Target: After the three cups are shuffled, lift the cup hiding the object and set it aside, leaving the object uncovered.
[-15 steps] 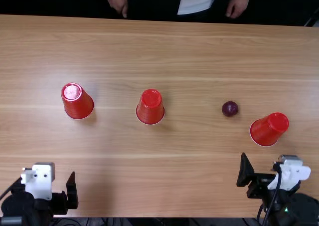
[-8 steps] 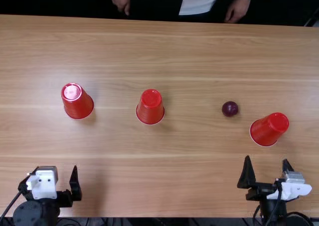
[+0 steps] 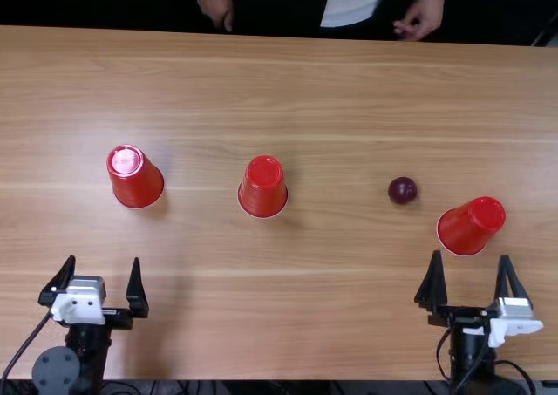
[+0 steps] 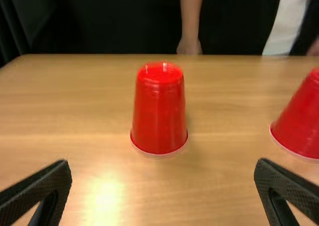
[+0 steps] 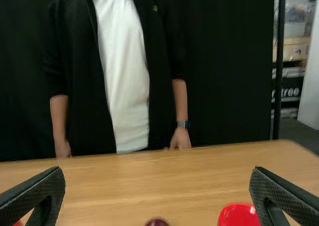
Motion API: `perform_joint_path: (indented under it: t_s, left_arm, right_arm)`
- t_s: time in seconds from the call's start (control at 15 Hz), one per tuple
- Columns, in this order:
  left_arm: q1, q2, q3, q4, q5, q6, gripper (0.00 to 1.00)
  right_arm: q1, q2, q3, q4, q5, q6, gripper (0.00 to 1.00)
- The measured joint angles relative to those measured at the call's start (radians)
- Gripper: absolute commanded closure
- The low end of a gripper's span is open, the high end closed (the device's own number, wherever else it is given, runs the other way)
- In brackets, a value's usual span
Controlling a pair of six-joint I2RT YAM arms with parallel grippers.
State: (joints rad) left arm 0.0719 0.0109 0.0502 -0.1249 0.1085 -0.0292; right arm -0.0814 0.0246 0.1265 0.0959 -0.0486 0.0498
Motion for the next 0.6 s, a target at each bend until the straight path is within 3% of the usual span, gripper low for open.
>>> perform_joint_path:
  t_s: [0.27,0.6]
  left_arm:
    - [0.0,0.0,-0.02,0.048,0.003,0.001,0.0]
    - [0.0,0.0,-0.02,0.047,0.004,0.0,0.0]
  right_arm:
    - [0.0,0.0,-0.116,-0.04,-0.068,0.0,0.0]
    - [0.0,0.0,-0.116,-0.041,-0.089,0.0,0.0]
